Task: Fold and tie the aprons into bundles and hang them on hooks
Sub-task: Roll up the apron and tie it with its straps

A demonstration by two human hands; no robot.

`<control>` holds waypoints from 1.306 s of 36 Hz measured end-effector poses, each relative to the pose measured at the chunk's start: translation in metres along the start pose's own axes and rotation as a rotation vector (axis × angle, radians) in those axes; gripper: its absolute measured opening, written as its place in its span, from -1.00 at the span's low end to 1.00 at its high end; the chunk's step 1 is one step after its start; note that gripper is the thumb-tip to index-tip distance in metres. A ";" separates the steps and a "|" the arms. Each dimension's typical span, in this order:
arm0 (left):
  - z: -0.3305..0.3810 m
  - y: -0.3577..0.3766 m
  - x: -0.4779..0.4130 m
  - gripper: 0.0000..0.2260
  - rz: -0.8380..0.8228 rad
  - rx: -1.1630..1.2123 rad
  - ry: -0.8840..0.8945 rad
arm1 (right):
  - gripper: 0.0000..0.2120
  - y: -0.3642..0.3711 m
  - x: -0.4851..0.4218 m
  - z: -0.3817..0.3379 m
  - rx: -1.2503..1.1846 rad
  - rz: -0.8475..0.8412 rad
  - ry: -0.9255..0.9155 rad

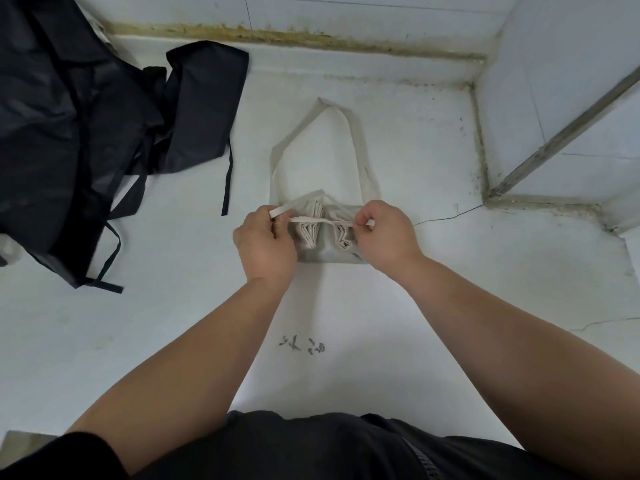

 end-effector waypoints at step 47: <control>0.028 0.024 0.004 -0.67 -0.500 0.069 0.068 | -0.62 0.006 0.010 -0.002 -0.004 -0.189 0.083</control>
Point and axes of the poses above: each hand's wrist, its own x-axis away from the middle knuckle, its own y-axis out of the palm, z = x × y, the point moved 8 cm from there along -x, towards the middle knuckle, and after that the axes turned 14 degrees about -x, right-handed, at the moved point
